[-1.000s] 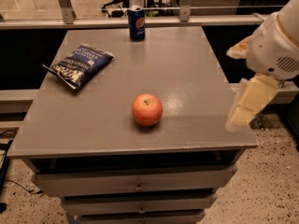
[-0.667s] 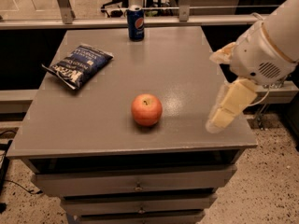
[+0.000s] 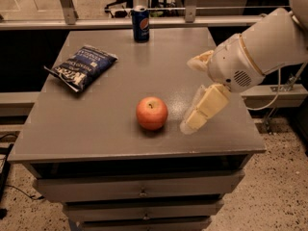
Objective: Move apple near blue chip bag
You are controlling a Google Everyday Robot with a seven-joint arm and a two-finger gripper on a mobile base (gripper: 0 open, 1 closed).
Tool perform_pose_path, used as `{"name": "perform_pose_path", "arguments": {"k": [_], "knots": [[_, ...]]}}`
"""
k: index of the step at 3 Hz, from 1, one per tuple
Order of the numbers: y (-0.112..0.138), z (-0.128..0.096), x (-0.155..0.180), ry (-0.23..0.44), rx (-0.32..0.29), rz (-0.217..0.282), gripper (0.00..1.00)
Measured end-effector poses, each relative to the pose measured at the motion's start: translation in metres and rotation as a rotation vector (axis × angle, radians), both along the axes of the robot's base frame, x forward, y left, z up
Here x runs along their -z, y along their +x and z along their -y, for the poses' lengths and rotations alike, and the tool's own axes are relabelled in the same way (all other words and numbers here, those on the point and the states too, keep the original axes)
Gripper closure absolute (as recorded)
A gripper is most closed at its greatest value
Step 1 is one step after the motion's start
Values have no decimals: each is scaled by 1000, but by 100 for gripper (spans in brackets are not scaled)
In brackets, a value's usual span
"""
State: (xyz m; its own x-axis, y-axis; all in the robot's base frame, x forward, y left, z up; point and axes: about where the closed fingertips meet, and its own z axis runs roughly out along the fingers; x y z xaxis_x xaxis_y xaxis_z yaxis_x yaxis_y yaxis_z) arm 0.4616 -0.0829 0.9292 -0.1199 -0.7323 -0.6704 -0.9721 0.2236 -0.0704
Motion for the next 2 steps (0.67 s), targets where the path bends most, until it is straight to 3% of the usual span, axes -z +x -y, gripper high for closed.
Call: {"name": "perform_pose_path", "arguments": {"k": [2], "knots": [[16,-54,33,151,-57,14,0]]}}
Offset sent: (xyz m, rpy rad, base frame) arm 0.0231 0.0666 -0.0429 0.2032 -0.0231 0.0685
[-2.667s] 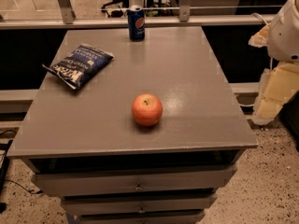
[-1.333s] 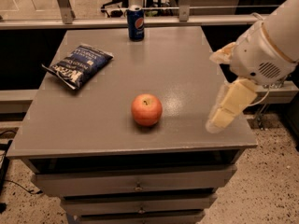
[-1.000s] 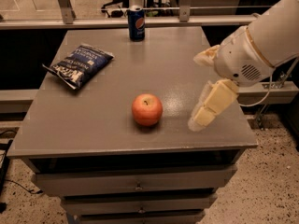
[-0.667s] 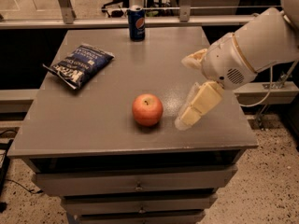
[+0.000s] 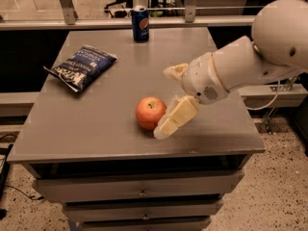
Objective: Move apple near blue chip bag
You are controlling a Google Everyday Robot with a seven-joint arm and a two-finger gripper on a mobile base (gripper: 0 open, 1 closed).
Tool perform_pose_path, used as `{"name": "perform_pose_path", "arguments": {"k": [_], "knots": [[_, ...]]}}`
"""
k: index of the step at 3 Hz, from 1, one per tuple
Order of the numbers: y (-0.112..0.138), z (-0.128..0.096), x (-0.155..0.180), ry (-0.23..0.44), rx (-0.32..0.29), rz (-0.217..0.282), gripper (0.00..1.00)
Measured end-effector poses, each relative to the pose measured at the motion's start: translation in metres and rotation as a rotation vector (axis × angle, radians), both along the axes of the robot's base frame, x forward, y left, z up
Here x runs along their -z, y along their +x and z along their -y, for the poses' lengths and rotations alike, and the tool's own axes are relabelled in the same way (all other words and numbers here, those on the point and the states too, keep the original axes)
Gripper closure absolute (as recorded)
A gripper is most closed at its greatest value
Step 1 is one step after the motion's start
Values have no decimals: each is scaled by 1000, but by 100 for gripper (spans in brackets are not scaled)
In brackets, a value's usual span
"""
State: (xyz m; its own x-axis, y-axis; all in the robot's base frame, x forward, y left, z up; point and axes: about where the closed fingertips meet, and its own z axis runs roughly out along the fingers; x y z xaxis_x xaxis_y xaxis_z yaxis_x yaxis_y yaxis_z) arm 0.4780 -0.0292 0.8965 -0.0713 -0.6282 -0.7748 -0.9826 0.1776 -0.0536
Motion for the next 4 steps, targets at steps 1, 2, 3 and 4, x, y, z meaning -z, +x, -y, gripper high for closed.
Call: {"name": "perform_pose_path", "arguments": {"k": [1,2,3,4], "knots": [[5,-10,14,19,-3,5,0],[10,-16,31,20,-2,5,2],[12,-19,41,17,-4,3,23],[14,-17,43,22,-1,6,46]]}}
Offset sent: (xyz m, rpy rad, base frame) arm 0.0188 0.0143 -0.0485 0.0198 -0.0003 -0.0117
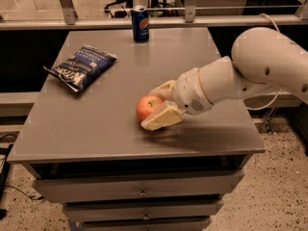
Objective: Move apple near blue chip bag
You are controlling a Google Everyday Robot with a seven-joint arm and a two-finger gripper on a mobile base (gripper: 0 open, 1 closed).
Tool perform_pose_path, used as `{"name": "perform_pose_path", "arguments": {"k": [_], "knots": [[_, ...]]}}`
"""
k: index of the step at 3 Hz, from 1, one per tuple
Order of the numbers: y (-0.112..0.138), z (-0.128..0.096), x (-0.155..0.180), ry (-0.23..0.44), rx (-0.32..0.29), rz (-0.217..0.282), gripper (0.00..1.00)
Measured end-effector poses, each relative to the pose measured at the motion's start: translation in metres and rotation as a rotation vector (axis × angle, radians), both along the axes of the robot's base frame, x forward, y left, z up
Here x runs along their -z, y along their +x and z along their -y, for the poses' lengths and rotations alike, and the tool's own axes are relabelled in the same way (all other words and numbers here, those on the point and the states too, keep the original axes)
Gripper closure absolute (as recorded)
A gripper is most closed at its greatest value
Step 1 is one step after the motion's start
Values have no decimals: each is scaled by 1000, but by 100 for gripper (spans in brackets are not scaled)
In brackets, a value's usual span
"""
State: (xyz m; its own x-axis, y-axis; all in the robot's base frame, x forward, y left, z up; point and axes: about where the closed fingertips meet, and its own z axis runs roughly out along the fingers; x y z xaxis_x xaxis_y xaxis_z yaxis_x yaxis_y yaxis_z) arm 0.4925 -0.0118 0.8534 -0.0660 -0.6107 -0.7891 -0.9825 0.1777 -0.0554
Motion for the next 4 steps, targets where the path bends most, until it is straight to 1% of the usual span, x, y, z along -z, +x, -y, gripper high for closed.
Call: {"name": "perform_pose_path", "arguments": {"k": [1,2,3,4], "knots": [[11,10,-15,19,20,31,78],[22,22,-38,30,45,71,100],[22,22,-38,30,45,71,100],[42,3,-46,60,37,115,100]]}}
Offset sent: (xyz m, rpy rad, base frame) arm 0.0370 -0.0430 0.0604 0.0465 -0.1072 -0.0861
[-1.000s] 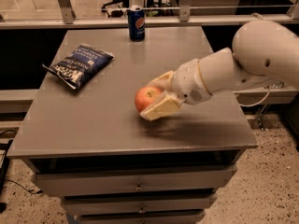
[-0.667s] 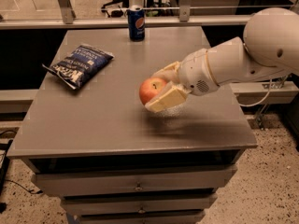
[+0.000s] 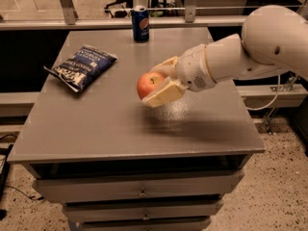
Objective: Move apple near blue chip bag
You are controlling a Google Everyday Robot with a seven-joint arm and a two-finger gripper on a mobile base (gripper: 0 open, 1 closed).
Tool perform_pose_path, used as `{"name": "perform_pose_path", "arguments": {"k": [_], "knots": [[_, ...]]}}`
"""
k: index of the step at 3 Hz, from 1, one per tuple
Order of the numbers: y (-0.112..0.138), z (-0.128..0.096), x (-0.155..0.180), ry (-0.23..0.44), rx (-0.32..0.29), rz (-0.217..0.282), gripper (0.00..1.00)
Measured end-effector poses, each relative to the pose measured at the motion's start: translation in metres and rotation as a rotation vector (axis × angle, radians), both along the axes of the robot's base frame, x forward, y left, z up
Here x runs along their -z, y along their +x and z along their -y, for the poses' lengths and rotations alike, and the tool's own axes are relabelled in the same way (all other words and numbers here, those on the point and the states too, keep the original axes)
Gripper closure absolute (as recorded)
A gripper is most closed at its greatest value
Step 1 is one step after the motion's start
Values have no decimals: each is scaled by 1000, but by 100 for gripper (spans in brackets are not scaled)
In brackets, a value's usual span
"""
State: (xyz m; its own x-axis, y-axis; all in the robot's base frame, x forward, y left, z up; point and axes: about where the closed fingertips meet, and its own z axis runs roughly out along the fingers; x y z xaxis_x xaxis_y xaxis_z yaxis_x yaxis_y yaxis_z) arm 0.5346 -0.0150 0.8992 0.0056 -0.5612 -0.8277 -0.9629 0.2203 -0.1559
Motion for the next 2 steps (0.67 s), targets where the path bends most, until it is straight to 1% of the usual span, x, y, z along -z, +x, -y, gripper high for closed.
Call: {"name": "perform_pose_path", "arguments": {"k": [1,2], "knots": [[31,-18,-14,37,-5,59,100],[74,-31,-19,72,-3,83,100]]}}
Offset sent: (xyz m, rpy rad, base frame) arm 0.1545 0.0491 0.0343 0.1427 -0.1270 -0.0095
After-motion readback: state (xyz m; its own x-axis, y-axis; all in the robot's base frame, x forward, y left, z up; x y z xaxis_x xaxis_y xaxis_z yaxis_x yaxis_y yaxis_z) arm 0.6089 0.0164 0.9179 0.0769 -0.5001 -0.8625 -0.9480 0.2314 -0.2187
